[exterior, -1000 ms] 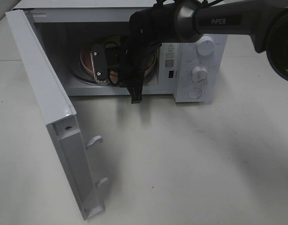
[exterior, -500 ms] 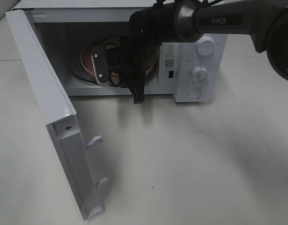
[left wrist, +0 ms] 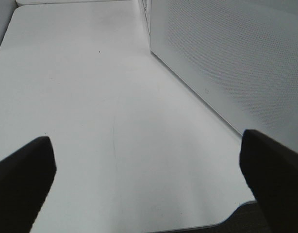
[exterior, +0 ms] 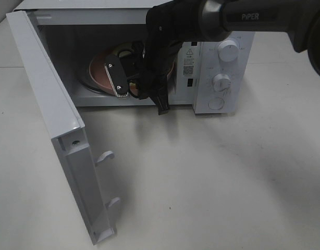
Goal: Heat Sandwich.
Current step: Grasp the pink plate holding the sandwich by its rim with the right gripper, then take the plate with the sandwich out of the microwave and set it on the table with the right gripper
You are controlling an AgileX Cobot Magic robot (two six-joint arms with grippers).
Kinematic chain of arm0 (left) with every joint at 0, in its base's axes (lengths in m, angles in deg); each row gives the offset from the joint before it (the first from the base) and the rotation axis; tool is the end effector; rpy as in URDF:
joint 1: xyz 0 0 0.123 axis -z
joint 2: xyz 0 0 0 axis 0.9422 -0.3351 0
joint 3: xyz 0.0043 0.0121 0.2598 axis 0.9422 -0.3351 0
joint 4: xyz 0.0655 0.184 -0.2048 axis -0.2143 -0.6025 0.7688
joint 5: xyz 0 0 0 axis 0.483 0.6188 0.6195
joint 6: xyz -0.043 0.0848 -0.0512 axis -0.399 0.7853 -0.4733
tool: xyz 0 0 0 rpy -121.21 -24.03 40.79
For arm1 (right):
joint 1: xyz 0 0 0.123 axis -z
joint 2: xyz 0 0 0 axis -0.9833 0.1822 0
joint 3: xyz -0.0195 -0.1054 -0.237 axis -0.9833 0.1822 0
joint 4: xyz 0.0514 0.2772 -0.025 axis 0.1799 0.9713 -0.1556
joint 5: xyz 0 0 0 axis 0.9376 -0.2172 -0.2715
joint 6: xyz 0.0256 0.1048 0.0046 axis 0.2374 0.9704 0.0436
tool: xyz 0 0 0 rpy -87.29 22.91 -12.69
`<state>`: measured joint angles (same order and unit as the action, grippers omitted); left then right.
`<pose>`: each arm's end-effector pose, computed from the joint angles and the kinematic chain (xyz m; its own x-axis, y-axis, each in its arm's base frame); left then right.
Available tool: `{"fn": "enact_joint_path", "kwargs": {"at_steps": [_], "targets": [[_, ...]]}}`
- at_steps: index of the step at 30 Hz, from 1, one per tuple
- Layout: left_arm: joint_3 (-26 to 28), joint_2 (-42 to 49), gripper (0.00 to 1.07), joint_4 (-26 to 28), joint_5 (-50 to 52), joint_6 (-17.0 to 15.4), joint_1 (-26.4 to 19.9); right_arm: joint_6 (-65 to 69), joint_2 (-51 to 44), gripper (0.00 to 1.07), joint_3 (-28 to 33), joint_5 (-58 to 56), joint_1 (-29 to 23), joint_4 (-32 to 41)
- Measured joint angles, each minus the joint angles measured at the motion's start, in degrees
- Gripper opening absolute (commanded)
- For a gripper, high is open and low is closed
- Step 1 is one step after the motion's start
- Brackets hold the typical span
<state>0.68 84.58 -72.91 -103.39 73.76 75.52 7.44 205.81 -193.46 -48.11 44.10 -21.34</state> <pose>0.0582 -0.0098 0.2888 -0.4542 0.0341 -0.8902 0.1235 0.9920 -0.0250 0.4337 0.3008 0.1141 0.4230 -0.9047 -0.0500 -0.7743 -0.3323 -0.5386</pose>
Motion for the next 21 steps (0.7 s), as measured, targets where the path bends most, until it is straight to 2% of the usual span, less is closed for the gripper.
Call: {"fn": "enact_joint_path", "kwargs": {"at_steps": [9,13,21], "targets": [[0.0,0.0,0.98,0.0,0.0,0.0,0.0,-7.33,-5.96,0.0,9.0,2.75,0.0,0.97],[0.0,0.0,0.98,0.0,0.0,0.0,0.0,-15.76,-10.49,0.0,13.92,3.38,-0.06,5.84],[0.0,0.0,0.98,0.0,0.0,0.0,0.0,-20.57,-15.13,0.0,19.48,3.38,-0.92,7.91]]}}
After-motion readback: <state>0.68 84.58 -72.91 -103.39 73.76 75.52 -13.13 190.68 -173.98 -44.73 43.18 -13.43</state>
